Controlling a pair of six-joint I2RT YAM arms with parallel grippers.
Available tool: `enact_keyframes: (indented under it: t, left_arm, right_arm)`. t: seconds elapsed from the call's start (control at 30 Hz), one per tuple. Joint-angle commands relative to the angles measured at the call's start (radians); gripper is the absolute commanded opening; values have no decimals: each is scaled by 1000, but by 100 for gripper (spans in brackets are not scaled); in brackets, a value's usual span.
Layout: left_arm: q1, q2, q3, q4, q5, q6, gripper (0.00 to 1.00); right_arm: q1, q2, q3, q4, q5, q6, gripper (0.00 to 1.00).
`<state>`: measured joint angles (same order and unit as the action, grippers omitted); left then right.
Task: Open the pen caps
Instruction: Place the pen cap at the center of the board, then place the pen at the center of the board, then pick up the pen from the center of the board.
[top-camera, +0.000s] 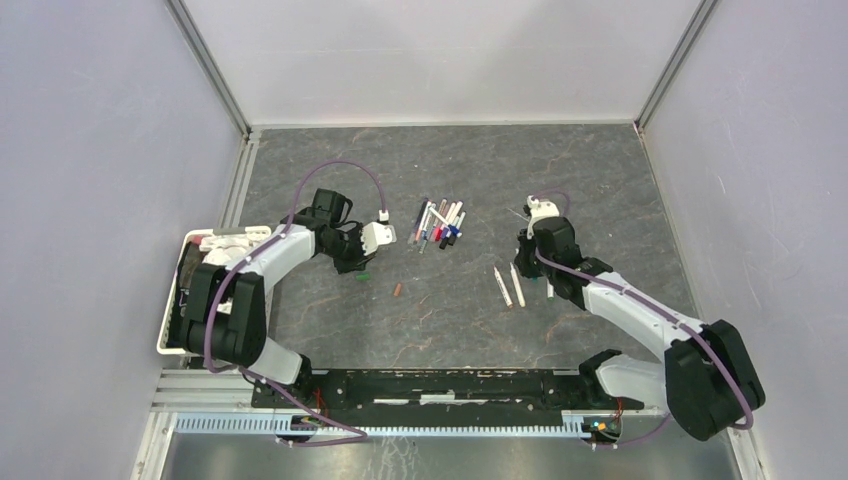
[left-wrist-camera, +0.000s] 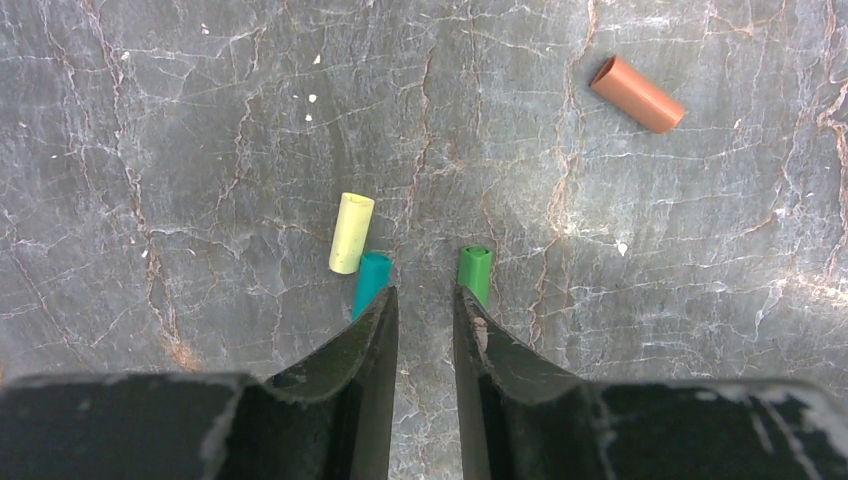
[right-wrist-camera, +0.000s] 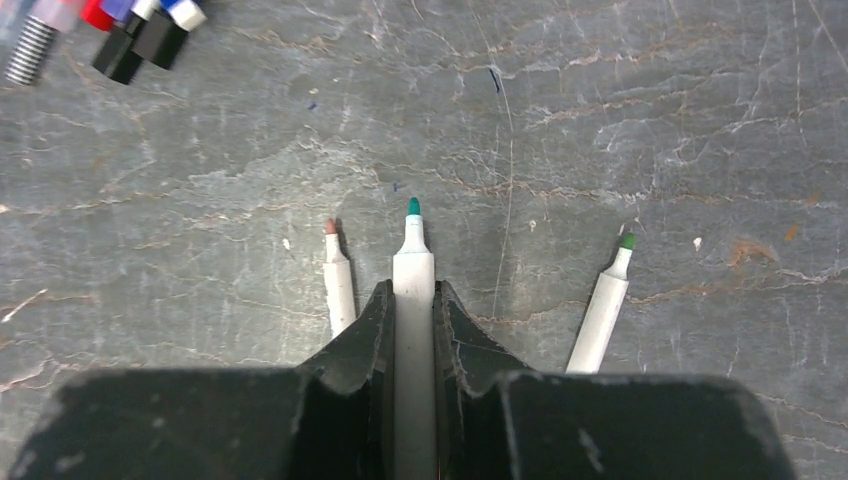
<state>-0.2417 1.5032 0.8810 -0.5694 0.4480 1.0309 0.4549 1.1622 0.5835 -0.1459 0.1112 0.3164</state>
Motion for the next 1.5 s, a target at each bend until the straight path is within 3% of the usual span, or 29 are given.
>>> enact_keyframes:
  t: [0.0, 0.3, 0.4, 0.5, 0.53, 0.57, 0.6, 0.9, 1.1, 1.47]
  left_arm:
    - [2, 4, 16, 11, 5, -35, 33]
    - [15, -17, 220, -124, 57, -197, 34]
    - [25, -43, 294, -170, 82, -265, 38]
    - [27, -66, 350, -198, 67, -326, 59]
    - [27, -71, 375, -206, 59, -347, 75]
    - [28, -74, 395, -221, 54, -361, 84]
    - [30, -76, 415, -234, 49, -376, 88]
    - [35, -87, 519, -299, 72, -431, 94]
    - [36, -90, 536, -291, 90, -450, 96]
    - [44, -100, 545, -289, 91, -460, 97]
  right_arm:
    - [-9, 41, -19, 102, 55, -2, 0]
    - [-16, 109, -24, 169, 105, -16, 0]
    - [-20, 112, -52, 185, 126, -20, 0]
    - [-20, 124, -72, 195, 126, -21, 0]
    - [-20, 131, -80, 199, 125, -18, 1]
    - [-19, 135, -87, 201, 128, -14, 2]
    - [-19, 139, -94, 205, 127, -12, 4]
    - [-20, 152, -135, 208, 117, 11, 18]
    - [-21, 129, -145, 183, 98, 22, 43]
    - [-23, 67, -111, 61, 133, 29, 45]
